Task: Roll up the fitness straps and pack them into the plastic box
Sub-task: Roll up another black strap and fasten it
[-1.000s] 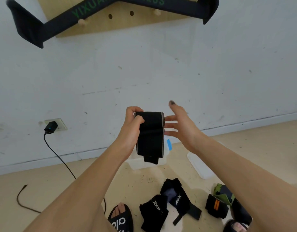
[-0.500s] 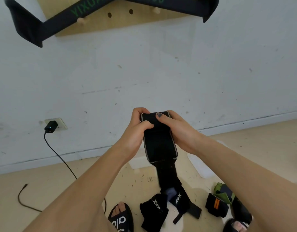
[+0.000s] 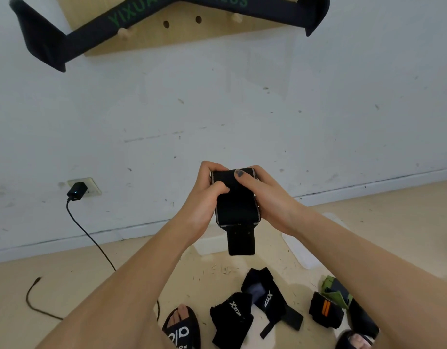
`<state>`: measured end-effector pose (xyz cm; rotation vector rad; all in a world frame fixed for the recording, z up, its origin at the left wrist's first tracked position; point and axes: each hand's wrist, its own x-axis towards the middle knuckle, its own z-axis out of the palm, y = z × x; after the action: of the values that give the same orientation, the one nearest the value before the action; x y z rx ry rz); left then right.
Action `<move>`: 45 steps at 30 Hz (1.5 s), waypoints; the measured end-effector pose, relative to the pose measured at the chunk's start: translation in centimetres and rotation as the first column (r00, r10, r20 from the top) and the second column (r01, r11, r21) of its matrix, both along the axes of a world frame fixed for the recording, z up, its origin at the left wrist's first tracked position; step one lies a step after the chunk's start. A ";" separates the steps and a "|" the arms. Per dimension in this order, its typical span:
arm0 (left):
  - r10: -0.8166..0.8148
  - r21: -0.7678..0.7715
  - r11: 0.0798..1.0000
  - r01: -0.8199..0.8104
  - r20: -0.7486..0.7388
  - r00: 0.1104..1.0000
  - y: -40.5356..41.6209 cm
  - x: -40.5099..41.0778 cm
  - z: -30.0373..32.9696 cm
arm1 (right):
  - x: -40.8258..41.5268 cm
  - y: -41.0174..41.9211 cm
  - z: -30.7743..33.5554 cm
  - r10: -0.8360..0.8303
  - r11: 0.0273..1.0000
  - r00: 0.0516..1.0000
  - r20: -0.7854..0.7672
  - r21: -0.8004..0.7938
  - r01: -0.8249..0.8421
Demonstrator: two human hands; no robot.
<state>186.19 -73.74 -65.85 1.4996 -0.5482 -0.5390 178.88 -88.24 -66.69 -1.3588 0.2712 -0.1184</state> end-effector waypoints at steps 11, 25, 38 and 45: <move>0.015 0.015 1.000 -0.015 -0.021 1.000 0.0 0.4 -0.3 | 0.1 -0.2 0.1 0.031 1.000 1.000 0.000 0.005 -0.031; 0.012 0.014 1.000 -0.012 -0.035 0.999 0.4 0.7 -0.3 | -0.4 0.0 0.2 0.046 0.998 0.999 0.024 0.032 -0.047; 0.168 0.175 0.951 -0.254 0.397 0.902 0.8 1.5 -0.9 | -1.0 1.1 -0.3 -0.060 0.998 0.996 -0.062 -0.038 0.058; 0.185 0.169 0.955 -0.243 0.302 0.935 0.8 1.9 -1.1 | -1.1 1.5 0.6 -0.062 0.993 0.998 0.022 -0.102 0.064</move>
<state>188.08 -72.93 -66.96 1.8244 -0.5518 -0.2124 177.77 -86.79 -66.09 -1.4504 0.2963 -0.2001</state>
